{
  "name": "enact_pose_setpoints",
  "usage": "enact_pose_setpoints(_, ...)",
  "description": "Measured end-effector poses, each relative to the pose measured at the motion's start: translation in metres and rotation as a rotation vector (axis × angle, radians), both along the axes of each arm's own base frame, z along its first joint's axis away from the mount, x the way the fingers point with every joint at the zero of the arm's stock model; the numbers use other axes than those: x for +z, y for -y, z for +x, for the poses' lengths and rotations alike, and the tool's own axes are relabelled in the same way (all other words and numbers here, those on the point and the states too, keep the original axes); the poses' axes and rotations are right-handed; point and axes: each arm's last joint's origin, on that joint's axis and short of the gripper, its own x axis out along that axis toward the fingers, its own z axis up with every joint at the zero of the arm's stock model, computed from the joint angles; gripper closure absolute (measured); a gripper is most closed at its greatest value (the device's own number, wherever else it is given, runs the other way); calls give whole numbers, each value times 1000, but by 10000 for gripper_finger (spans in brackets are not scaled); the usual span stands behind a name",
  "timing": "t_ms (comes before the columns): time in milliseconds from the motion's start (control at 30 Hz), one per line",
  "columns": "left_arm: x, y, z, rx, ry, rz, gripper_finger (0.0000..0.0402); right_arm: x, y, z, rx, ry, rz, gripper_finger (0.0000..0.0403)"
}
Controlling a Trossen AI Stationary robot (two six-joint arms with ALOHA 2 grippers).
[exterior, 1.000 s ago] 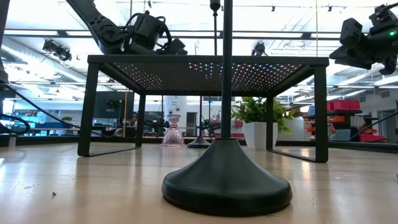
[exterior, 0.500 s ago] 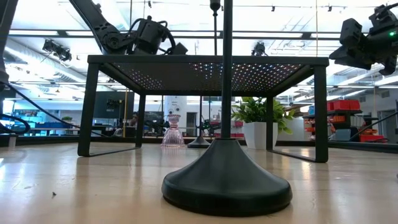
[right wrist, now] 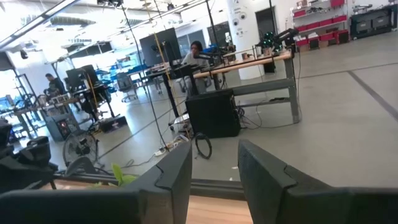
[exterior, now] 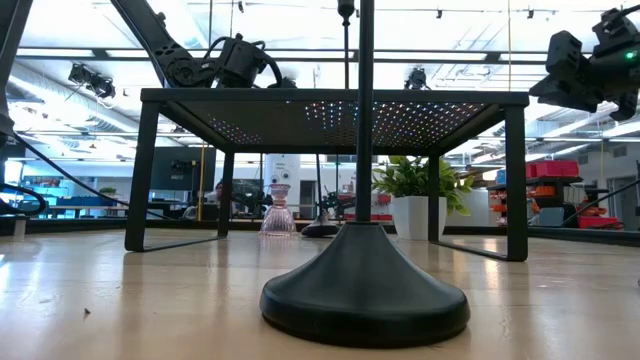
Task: Pick & Place candle stick holders
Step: Put the top black candle holder on the shelf
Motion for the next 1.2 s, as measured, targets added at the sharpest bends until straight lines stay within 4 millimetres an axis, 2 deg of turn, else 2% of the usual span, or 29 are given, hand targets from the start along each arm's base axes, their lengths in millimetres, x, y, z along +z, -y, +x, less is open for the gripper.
enact_pose_setpoints(233,3,0,-2,-13,1,7,371,-2,0,1,-22,-37,3,273)
enact_pose_setpoints(400,22,2,-8,-1,31,41,371,-3,0,0,-63,-47,29,273)
enact_pose_setpoints(533,50,7,-21,-1,46,104,371,-3,0,0,-66,-47,31,273)
enact_pose_setpoints(700,94,15,-40,-24,-6,64,371,-3,0,0,-66,-47,31,273)
enact_pose_setpoints(867,141,32,-58,-79,-75,34,371,-3,0,0,-65,-36,35,273)
enact_pose_setpoints(1000,179,49,-67,-180,-45,52,371,-3,0,0,-64,-23,40,273)
enact_pose_setpoints(1100,194,65,-69,-276,-38,40,371,-3,0,0,-63,-18,43,273)
enact_pose_setpoints(1200,192,82,-66,-353,-74,37,371,-3,0,0,-62,-9,46,273)
